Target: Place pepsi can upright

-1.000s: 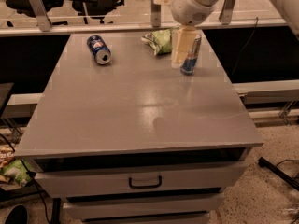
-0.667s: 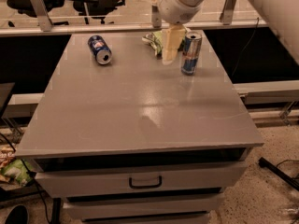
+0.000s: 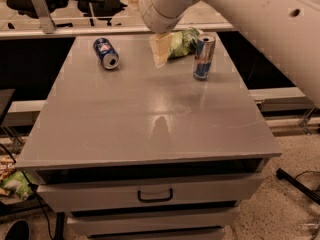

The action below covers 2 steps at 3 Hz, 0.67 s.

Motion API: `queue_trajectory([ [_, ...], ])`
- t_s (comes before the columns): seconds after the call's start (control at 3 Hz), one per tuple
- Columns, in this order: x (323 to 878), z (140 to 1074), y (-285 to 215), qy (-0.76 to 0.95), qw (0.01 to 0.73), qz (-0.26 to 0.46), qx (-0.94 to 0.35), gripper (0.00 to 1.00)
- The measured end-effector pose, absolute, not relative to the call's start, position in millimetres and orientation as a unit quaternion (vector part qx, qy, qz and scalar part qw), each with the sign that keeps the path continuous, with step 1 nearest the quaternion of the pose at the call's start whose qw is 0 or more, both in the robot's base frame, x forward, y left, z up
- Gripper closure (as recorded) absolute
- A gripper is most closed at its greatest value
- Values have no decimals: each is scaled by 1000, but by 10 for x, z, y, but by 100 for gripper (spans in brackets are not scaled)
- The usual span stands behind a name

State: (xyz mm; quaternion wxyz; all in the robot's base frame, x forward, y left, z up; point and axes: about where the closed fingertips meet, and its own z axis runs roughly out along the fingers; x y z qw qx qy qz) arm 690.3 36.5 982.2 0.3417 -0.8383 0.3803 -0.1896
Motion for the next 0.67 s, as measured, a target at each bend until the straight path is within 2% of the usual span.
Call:
queue_trajectory([
  [0.33,6943,9712,502,317,317,-236,-862,0],
  [0.67,6942,9712,502,317,317,-236,-862,0],
])
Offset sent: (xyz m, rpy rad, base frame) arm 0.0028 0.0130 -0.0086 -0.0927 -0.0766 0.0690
